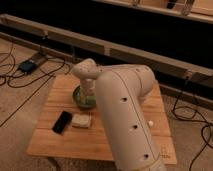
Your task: Push the ceramic bowl across the table
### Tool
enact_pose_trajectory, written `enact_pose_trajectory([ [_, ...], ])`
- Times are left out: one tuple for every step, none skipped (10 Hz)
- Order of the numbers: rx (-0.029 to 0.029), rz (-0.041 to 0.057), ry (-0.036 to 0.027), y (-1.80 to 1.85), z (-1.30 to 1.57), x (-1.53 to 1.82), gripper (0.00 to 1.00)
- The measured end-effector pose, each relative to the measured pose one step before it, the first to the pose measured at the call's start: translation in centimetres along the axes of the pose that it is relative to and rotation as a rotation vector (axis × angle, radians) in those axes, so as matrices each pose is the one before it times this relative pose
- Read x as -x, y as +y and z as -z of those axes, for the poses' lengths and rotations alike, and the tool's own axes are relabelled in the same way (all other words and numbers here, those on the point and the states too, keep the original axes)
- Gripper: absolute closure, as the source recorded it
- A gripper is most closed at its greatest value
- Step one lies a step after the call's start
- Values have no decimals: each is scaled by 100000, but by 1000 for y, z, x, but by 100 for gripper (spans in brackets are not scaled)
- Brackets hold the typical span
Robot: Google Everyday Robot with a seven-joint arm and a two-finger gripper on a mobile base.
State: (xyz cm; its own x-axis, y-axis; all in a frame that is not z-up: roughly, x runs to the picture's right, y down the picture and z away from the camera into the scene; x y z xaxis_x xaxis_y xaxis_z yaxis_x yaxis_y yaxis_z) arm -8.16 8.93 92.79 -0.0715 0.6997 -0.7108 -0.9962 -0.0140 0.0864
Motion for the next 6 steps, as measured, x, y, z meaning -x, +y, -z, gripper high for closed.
enact_pose_trajectory([
  [-970, -434, 1114, -691, 79, -391, 35],
  [-1068, -549, 1942, -835, 57, -691, 35],
  [-851, -758, 2962, -789, 83, -979, 35],
  [-604, -893, 4212, -635, -190, -1191, 35],
  [-234, -412, 3935, -386, -133, -1035, 35],
  [201, 2, 7078, -431, -322, -1685, 35],
])
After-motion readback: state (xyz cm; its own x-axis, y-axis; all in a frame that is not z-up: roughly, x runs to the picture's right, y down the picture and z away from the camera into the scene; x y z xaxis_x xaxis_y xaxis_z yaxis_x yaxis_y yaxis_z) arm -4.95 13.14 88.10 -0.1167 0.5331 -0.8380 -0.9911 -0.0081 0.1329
